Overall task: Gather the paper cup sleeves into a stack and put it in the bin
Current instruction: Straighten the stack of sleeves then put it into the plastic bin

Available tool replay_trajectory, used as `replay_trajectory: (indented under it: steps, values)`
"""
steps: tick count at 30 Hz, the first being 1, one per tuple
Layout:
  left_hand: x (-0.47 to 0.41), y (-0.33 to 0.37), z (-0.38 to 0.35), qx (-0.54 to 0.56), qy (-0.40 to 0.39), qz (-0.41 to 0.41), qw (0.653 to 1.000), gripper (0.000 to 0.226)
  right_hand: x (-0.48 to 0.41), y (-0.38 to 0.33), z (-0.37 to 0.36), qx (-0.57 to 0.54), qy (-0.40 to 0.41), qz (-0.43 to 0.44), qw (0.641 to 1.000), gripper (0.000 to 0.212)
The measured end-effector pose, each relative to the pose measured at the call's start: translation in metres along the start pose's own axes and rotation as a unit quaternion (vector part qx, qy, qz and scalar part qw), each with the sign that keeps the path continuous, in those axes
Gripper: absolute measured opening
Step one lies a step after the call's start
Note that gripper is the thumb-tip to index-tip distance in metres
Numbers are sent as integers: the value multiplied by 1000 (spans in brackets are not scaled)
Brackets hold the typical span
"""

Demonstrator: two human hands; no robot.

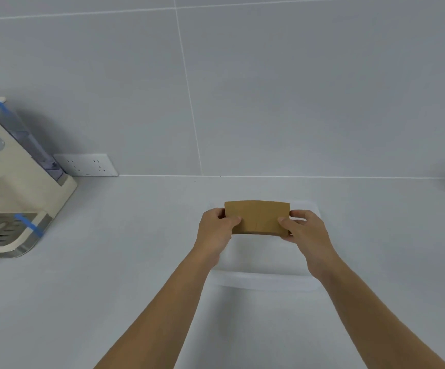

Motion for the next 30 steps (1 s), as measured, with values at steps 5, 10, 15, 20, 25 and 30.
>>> replay_trajectory:
  steps: [5, 10, 15, 20, 25, 30]
  values:
    - [-21, -20, -8, -63, 15, 37, 997, 24, -19, 13, -1, 58, 7, -25, 998, 31]
    - [-35, -27, -15, -118, 28, 55, 991, 15, -32, 24, -8, 106, -3, -66, 992, 13]
    - [-44, -32, -21, -162, 36, 50, 985, 29, -39, 29, -12, 127, -9, -78, 989, 31]
    - [-51, -35, -25, -179, 40, 56, 981, 30, -48, 31, -13, 155, -14, -77, 985, 35]
    - [-56, -40, -26, -170, 31, 71, 982, 26, -52, 34, -16, 183, -29, -88, 979, 34]
    - [-60, -44, -27, -165, 29, 81, 982, 24, -52, 36, -19, 193, -35, -90, 976, 31]
Point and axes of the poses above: each hand's wrist, its own x-axis away from the middle knuckle, its own z-axis out of the back of the hand, y = z × x, the point moved 5 cm from there along -x, towards the middle knuckle, and after that the axes turned 7 degrees about x, right-handed, at the moved point
